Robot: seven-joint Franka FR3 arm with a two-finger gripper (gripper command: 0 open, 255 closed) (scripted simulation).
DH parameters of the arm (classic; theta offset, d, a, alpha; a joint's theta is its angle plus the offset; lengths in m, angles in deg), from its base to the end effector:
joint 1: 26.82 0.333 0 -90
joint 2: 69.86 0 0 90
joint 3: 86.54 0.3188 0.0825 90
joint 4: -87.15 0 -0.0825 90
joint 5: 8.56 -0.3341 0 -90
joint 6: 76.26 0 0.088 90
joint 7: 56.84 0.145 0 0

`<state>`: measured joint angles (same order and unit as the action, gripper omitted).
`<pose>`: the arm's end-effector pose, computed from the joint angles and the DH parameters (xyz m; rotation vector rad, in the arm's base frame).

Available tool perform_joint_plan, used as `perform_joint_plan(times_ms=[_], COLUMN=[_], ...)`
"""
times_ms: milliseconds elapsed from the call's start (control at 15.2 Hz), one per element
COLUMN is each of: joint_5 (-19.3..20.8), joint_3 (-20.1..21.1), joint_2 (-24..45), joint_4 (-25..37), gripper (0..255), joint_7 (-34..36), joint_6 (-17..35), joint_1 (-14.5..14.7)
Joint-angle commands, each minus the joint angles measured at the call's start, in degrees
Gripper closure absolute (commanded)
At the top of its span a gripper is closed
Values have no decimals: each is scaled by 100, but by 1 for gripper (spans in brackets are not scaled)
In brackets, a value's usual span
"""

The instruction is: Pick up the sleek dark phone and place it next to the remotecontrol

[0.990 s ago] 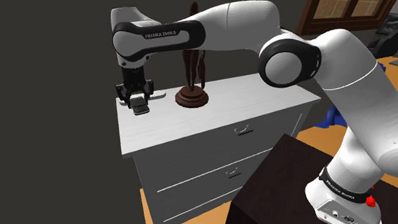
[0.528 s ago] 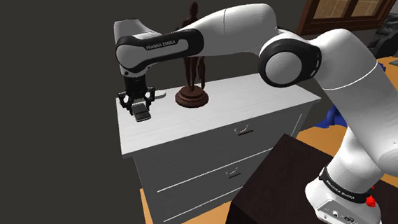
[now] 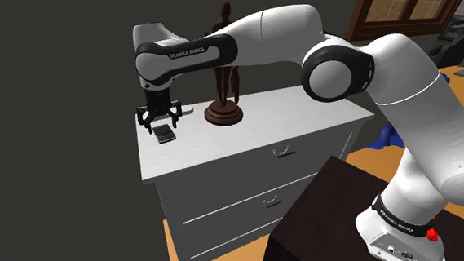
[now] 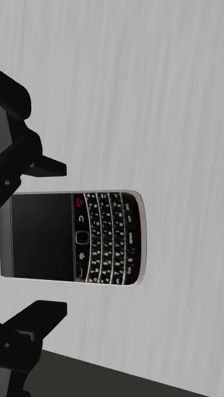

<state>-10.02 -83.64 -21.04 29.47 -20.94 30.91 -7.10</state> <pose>0.6753 0.2713 0.3217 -3.0555 0.3943 0.0299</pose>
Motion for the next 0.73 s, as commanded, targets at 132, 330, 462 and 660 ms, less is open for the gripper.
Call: perform_joint_plan(times_ms=[132, 330, 462, 660], joint_5=[0, 0, 2, 2], joint_3=[0, 0, 0, -1], joint_2=[0, -54, -52, -52], joint_4=[0, 292, 639, 639], gripper=[0, 0, 0, 0], joint_7=[0, 2, 6, 6], joint_6=[0, -345, -691, -691], joint_1=[0, -8, -13, -13])
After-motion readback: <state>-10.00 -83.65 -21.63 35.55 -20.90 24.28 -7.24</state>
